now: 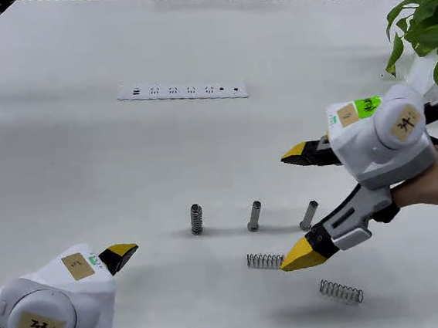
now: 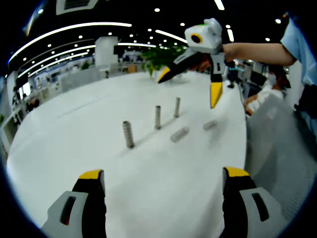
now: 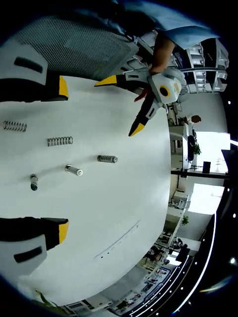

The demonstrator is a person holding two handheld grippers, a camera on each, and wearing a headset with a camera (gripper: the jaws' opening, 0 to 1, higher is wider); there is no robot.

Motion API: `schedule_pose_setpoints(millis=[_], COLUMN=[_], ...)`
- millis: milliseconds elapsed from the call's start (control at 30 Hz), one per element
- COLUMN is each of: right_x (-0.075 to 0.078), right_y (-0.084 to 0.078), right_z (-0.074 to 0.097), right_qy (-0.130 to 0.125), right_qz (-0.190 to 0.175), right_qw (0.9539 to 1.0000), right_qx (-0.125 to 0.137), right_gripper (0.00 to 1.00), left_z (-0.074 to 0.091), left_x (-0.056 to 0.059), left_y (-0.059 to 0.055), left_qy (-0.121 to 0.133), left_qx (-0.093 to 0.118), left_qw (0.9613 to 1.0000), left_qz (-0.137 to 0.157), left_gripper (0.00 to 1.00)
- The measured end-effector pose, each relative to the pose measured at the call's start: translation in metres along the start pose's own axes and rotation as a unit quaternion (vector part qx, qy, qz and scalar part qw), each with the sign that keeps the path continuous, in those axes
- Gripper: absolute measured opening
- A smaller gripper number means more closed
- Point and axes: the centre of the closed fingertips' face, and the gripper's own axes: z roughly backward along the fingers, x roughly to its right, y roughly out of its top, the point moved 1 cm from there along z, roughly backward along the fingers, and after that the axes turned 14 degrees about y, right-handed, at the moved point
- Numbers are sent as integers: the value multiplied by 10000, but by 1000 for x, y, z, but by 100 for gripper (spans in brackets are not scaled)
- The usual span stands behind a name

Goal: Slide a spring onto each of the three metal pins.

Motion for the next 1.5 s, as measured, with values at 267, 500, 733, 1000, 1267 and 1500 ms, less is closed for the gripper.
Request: schedule_pose_setpoints(millis=[267,500,733,1000,1267,1500], right_x=[-9,-20,-28,-35,-40,-45], right_y=[-28,-39,-57,-67,-76,-90], right_z=[20,31,39,46,50,50], right_qy=[-331,-510,-695,-849,-939,-967], right_qz=[-428,-708,-995,-1163,-1292,-1418], right_qw=[9984,9954,9912,9875,9846,9826], right_qx=[154,401,532,640,711,705], right_gripper=[99,99,99,99,99,99], left_z=[0,0,-2,-3,-5,-5], left_x=[1,-1,-3,0,4,2], left_y=[1,3,7,8,8,8], left_qy=[-38,-40,-27,-70,-132,-142], left_qx=[-14,22,69,71,47,10], left_qw=[10000,9999,9999,9998,9996,9994], left_qz=[-51,-92,-143,-182,-243,-318], left_gripper=[100,100,100,100,100,100])
